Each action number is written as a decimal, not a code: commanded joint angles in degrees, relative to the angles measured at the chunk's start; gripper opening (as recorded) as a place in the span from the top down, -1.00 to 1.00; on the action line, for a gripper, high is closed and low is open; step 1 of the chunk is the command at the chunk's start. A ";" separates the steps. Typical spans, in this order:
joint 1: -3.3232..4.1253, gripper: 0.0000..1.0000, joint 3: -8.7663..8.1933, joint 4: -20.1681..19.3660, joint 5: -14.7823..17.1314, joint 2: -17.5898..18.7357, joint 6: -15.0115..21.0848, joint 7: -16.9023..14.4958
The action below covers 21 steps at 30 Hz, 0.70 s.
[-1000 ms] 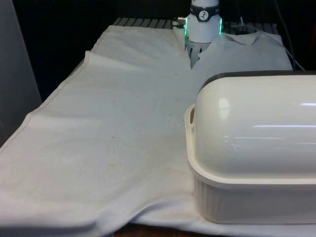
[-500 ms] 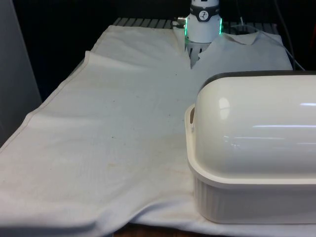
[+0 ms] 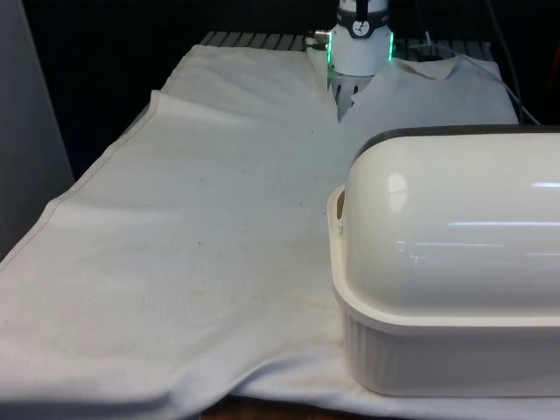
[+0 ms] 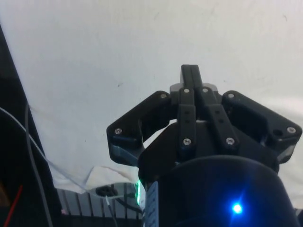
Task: Open the lid, then close it.
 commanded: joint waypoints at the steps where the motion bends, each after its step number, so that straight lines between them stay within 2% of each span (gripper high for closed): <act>1: 0.00 1.00 0.00 -0.34 0.11 -0.06 0.63 -0.11; 2: 0.06 1.00 0.17 -1.49 0.69 -0.69 2.58 -0.40; 6: 0.17 1.00 0.52 -3.55 1.09 -1.49 5.33 -0.69; 8: 0.17 1.00 0.69 -4.41 1.32 -1.83 6.42 -0.80; 9: 0.06 1.00 0.63 -3.55 0.80 -1.26 5.10 -0.63; 10: 0.17 1.00 0.80 -4.81 1.43 -2.01 6.93 -0.86; 16: 0.23 1.00 1.66 -7.51 2.46 -3.21 10.83 -1.15; 17: 0.11 1.00 1.60 -6.93 1.95 -2.69 9.80 -0.92; 21: 0.29 1.00 2.23 -9.28 3.38 -3.90 13.46 -1.38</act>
